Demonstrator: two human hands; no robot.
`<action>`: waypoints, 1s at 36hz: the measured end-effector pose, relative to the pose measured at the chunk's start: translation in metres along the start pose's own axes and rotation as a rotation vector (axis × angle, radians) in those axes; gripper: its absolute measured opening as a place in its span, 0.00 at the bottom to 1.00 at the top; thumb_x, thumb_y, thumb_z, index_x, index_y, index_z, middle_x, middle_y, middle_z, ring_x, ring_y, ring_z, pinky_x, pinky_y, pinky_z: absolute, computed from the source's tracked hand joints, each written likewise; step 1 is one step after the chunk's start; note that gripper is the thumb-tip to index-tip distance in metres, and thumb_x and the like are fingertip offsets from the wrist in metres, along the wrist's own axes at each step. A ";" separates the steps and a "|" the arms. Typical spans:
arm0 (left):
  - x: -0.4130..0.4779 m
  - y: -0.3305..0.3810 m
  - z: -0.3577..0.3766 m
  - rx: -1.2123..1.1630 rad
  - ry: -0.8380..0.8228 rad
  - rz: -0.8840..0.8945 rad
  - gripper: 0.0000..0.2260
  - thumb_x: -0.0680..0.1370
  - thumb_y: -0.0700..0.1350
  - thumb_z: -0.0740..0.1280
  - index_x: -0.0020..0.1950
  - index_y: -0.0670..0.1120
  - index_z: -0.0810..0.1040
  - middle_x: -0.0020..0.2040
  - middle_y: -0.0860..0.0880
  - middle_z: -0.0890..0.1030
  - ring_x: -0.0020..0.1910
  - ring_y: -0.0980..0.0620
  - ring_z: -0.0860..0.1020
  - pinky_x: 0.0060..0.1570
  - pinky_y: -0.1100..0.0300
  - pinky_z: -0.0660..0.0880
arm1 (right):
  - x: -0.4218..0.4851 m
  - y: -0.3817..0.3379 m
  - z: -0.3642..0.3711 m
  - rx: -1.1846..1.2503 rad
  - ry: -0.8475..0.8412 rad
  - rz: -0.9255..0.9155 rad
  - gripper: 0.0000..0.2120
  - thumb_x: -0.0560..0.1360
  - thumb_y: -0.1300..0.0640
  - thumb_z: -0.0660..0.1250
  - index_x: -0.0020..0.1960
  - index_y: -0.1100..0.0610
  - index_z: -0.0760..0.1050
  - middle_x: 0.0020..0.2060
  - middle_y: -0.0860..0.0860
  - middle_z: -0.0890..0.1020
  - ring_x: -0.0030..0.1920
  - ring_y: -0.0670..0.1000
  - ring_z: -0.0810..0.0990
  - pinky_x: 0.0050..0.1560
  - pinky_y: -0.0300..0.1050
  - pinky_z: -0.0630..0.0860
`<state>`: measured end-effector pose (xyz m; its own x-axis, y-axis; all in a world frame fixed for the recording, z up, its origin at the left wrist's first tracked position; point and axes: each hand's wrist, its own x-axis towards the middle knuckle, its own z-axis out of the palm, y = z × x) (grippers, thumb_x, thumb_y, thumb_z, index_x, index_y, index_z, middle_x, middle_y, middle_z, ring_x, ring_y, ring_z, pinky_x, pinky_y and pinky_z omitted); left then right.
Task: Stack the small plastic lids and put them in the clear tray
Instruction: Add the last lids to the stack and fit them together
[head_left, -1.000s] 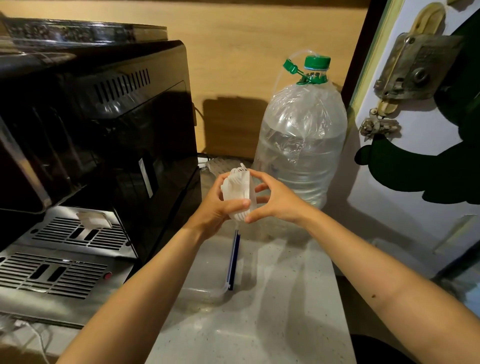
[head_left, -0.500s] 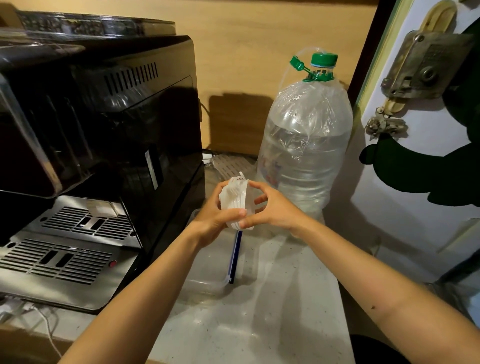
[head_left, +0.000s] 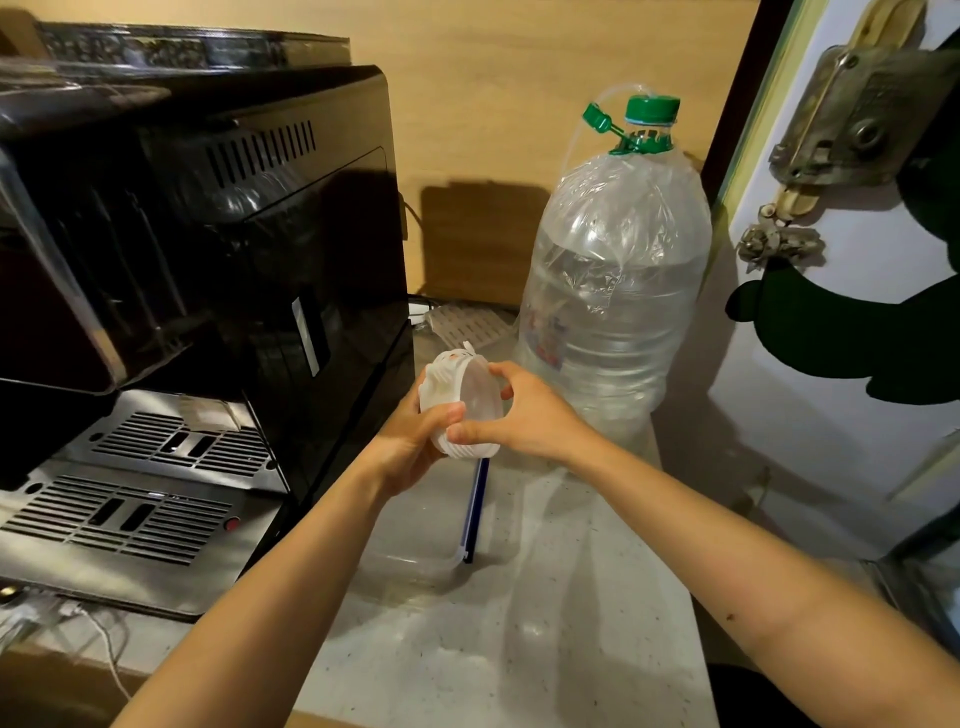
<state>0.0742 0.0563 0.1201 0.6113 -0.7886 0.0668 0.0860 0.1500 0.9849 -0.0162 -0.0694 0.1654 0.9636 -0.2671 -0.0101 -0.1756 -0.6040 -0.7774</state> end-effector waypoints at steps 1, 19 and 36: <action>0.000 0.001 -0.001 0.008 0.001 0.000 0.48 0.51 0.63 0.77 0.67 0.52 0.65 0.57 0.46 0.75 0.53 0.49 0.78 0.44 0.56 0.79 | 0.001 0.000 0.001 0.002 0.000 0.001 0.44 0.60 0.43 0.77 0.70 0.52 0.62 0.64 0.53 0.71 0.63 0.52 0.72 0.57 0.43 0.71; 0.007 0.002 -0.015 -0.105 0.008 -0.011 0.44 0.53 0.64 0.77 0.64 0.47 0.69 0.53 0.46 0.78 0.48 0.52 0.81 0.43 0.55 0.79 | 0.006 -0.012 -0.002 -0.077 -0.034 -0.090 0.54 0.57 0.51 0.81 0.74 0.48 0.54 0.67 0.50 0.61 0.68 0.52 0.66 0.64 0.45 0.67; 0.006 0.008 -0.018 -0.091 -0.007 -0.047 0.42 0.50 0.63 0.77 0.60 0.50 0.71 0.50 0.46 0.78 0.43 0.53 0.82 0.35 0.57 0.81 | 0.017 -0.006 0.004 -0.098 -0.086 -0.156 0.54 0.57 0.54 0.81 0.74 0.46 0.53 0.70 0.49 0.58 0.70 0.51 0.61 0.64 0.42 0.63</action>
<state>0.0926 0.0637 0.1254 0.5996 -0.8000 0.0227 0.1853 0.1664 0.9685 0.0020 -0.0671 0.1670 0.9936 -0.1020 0.0488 -0.0375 -0.7041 -0.7091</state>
